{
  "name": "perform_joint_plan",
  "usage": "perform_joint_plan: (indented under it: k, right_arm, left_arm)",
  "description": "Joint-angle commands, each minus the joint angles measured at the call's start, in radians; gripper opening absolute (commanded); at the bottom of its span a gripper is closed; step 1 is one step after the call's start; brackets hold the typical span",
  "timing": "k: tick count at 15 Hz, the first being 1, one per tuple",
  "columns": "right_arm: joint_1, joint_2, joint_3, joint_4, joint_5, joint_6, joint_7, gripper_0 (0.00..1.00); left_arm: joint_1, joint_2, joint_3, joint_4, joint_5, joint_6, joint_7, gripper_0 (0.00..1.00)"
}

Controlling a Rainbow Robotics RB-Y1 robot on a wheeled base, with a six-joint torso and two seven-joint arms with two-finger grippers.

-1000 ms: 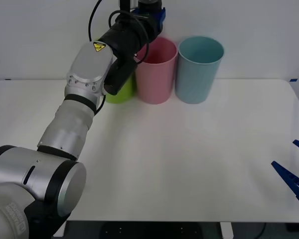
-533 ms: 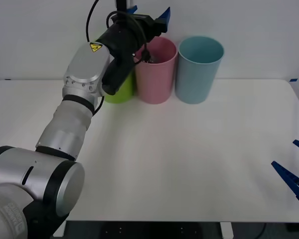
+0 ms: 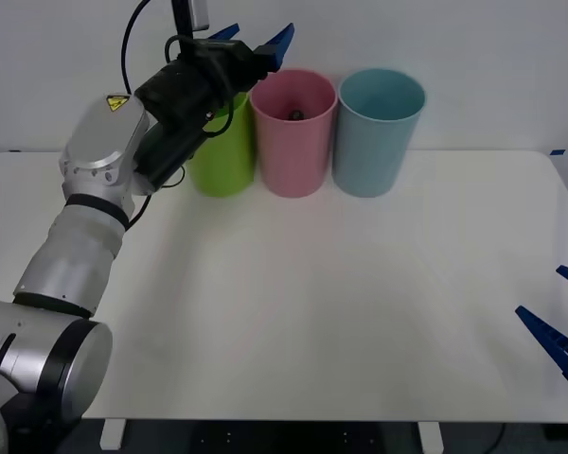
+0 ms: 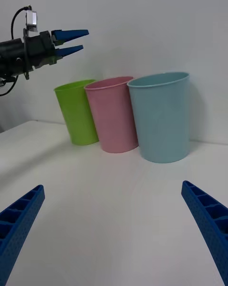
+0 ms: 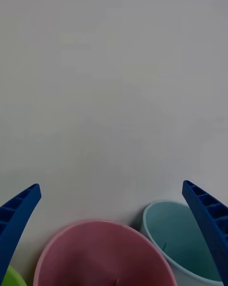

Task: Grasp the object on the table and drop it into the matching bin: aluminum can to the light blue bin, PET bottle to the pink bin.

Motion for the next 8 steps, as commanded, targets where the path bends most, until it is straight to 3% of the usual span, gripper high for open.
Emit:
perform_joint_plan:
  k: [1,8]
  right_arm:
    - [0.0,0.0,0.0,0.0,0.0,0.0,0.0,1.0]
    - [0.0,0.0,0.0,0.0,0.0,0.0,0.0,1.0]
  left_arm:
    - [0.11,0.053,-0.033,-0.121,0.081,-0.008,-0.008,1.0]
    - [0.398,0.232,-0.014,-0.385,0.263,-0.134,-0.049,1.0]
